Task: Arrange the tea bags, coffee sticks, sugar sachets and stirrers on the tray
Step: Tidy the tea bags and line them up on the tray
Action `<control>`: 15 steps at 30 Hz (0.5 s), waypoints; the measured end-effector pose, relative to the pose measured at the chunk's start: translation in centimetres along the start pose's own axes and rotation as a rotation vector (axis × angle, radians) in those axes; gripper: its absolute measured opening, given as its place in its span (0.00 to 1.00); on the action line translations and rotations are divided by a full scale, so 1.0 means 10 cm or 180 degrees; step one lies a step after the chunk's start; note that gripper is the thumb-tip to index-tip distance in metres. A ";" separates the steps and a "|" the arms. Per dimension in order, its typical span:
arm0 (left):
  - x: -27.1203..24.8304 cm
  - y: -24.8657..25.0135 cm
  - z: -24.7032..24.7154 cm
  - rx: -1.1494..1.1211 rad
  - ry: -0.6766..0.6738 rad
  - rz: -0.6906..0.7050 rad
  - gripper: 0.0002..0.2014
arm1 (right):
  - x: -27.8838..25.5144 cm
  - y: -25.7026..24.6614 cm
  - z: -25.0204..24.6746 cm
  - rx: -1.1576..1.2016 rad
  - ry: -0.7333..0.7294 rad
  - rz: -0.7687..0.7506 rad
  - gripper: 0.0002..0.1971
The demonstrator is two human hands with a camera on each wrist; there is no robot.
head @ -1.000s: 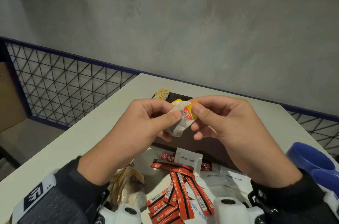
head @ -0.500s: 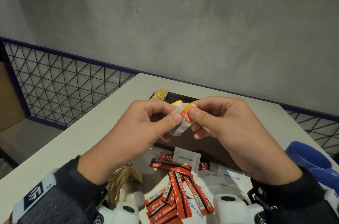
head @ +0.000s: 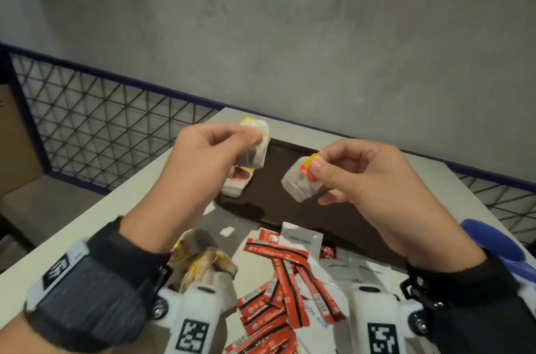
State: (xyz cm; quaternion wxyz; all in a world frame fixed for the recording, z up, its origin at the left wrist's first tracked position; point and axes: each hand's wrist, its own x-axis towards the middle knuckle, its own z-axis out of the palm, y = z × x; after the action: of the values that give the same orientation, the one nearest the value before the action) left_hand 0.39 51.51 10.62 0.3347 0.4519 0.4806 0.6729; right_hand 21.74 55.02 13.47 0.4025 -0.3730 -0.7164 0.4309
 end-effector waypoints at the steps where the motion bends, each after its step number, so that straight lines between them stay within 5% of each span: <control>1: 0.01 0.01 -0.02 -0.0026 0.0102 -0.0024 0.06 | 0.01 0.00 0.02 -0.0105 -0.0017 -0.0005 0.04; 8: 0.17 0.11 -0.30 -0.0181 0.0637 -0.0061 0.06 | 0.51 -0.01 0.35 -0.1258 -0.0949 0.0374 0.07; 15: 0.27 0.14 -0.55 -0.0298 0.0948 -0.0053 0.07 | 1.15 0.26 0.78 -0.1348 -0.1582 0.0768 0.06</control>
State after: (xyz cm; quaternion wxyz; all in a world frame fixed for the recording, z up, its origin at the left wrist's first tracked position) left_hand -5.75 51.52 12.00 0.2860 0.3271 0.4967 0.7513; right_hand 10.71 63.56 11.67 0.0755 -0.4139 -0.8167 0.3949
